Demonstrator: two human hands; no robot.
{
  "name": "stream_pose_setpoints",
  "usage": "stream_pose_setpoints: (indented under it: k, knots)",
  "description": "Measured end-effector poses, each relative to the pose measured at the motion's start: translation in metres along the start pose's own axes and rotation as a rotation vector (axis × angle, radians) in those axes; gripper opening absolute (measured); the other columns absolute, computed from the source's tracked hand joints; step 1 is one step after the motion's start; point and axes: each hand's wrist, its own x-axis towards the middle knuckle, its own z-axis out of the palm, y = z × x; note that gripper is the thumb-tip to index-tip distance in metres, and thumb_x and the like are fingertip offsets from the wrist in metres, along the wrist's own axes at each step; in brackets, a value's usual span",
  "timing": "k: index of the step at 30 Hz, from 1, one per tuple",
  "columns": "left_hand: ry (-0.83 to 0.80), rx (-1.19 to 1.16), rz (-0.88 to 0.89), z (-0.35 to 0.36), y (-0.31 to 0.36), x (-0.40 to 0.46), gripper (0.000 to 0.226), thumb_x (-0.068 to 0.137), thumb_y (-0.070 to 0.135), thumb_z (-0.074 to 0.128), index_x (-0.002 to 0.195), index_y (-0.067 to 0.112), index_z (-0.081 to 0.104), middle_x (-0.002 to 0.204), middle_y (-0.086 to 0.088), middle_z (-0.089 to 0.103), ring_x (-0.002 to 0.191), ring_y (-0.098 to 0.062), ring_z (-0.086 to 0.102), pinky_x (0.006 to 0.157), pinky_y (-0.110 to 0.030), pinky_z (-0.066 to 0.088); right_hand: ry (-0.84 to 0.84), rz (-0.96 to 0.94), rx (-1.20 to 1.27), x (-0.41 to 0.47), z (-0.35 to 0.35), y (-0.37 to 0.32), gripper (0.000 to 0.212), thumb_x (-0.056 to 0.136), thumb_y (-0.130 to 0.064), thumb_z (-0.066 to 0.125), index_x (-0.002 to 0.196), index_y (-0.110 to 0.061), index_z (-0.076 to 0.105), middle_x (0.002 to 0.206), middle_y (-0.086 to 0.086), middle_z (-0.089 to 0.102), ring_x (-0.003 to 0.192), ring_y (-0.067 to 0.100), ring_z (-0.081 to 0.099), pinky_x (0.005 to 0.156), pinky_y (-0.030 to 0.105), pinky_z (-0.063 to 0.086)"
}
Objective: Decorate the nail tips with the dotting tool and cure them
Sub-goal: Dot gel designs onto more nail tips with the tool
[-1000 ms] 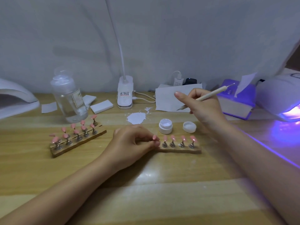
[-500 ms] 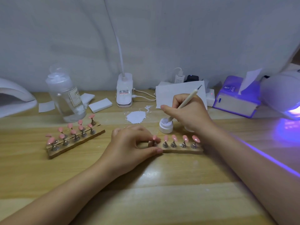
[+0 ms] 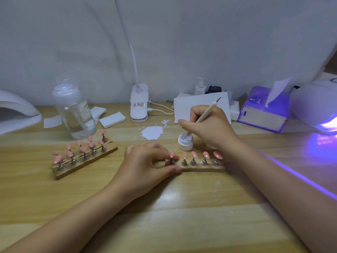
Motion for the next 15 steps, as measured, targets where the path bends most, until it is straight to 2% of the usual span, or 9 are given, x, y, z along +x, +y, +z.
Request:
stream_pose_setpoints:
  k: [4, 9, 15]
  knots:
    - [0.008, 0.007, 0.008, 0.0003, 0.0001, 0.0005, 0.032, 0.059, 0.051, 0.065, 0.082, 0.031, 0.072, 0.077, 0.016, 0.064, 0.084, -0.006, 0.058, 0.085, -0.054, 0.041, -0.022, -0.011, -0.009, -0.0007, 0.0006, -0.0001, 0.041, 0.073, -0.021, 0.072, 0.045, -0.017, 0.042, 0.04, -0.013, 0.046, 0.046, 0.006, 0.04, 0.046, 0.017, 0.03]
    - [0.007, 0.014, 0.015, 0.0, -0.0001, 0.0003, 0.03, 0.06, 0.051, 0.065, 0.083, 0.032, 0.071, 0.078, 0.015, 0.063, 0.085, -0.007, 0.057, 0.085, -0.053, 0.04, -0.019, -0.043, -0.042, -0.0013, 0.0006, -0.0018, 0.043, 0.074, -0.022, 0.071, 0.045, -0.018, 0.04, 0.041, -0.012, 0.045, 0.047, 0.008, 0.038, 0.051, 0.026, 0.032]
    - [0.005, -0.002, 0.016, -0.0003, 0.0008, 0.0008, 0.04, 0.062, 0.05, 0.061, 0.086, 0.022, 0.075, 0.079, 0.015, 0.063, 0.084, -0.009, 0.056, 0.085, -0.056, 0.039, -0.008, -0.072, -0.087, -0.0016, -0.0014, -0.0038, 0.043, 0.075, -0.021, 0.07, 0.045, -0.018, 0.038, 0.041, -0.008, 0.04, 0.048, 0.009, 0.037, 0.053, 0.029, 0.032]
